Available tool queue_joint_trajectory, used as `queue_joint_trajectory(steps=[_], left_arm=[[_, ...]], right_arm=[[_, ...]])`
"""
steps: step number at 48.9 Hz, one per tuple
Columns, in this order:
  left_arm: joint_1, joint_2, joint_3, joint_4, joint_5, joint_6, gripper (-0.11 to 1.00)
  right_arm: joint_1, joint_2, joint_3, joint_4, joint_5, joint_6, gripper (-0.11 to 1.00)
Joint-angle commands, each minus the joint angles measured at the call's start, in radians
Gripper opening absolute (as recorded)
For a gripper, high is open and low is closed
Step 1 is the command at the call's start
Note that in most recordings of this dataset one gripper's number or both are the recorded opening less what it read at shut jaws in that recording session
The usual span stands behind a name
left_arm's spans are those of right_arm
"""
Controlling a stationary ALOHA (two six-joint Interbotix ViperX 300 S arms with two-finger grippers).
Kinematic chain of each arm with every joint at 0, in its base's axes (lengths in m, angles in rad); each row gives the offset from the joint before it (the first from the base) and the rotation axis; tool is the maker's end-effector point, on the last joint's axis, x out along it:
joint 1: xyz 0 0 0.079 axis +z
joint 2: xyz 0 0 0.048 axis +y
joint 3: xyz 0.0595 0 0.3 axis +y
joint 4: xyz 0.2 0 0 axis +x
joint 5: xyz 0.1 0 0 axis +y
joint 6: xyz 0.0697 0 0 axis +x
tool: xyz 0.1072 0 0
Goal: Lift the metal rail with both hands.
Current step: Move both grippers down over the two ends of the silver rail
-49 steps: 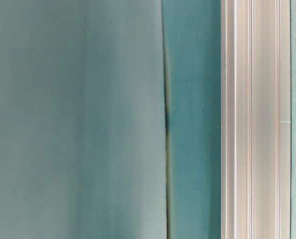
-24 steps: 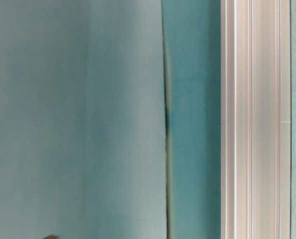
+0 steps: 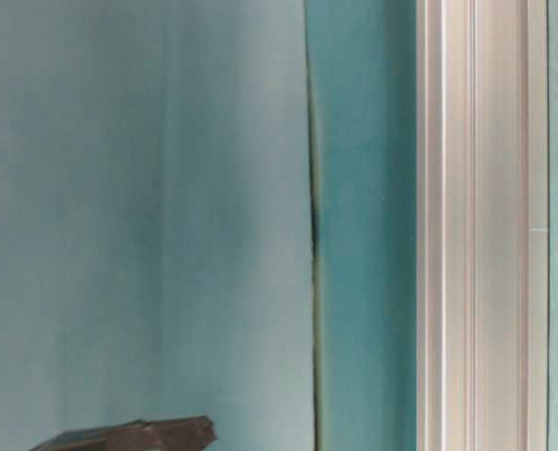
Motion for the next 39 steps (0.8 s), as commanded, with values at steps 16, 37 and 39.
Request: queue_joint_trajectory(steps=[16, 37, 39], left_arm=[[0.000, 0.069, -0.035, 0.009, 0.032, 0.005, -0.01], [-0.002, 0.048, 0.046, 0.011, -0.044, 0.071, 0.26], [-0.005, 0.049, 0.048, 0.011, -0.044, 0.064, 0.38]], right_arm=[[0.003, 0.117, -0.087, -0.023, 0.106, -0.040, 0.00], [0.005, 0.129, -0.063, -0.015, 0.086, -0.107, 0.08], [0.005, 0.130, -0.058, -0.012, 0.080, -0.106, 0.14]])
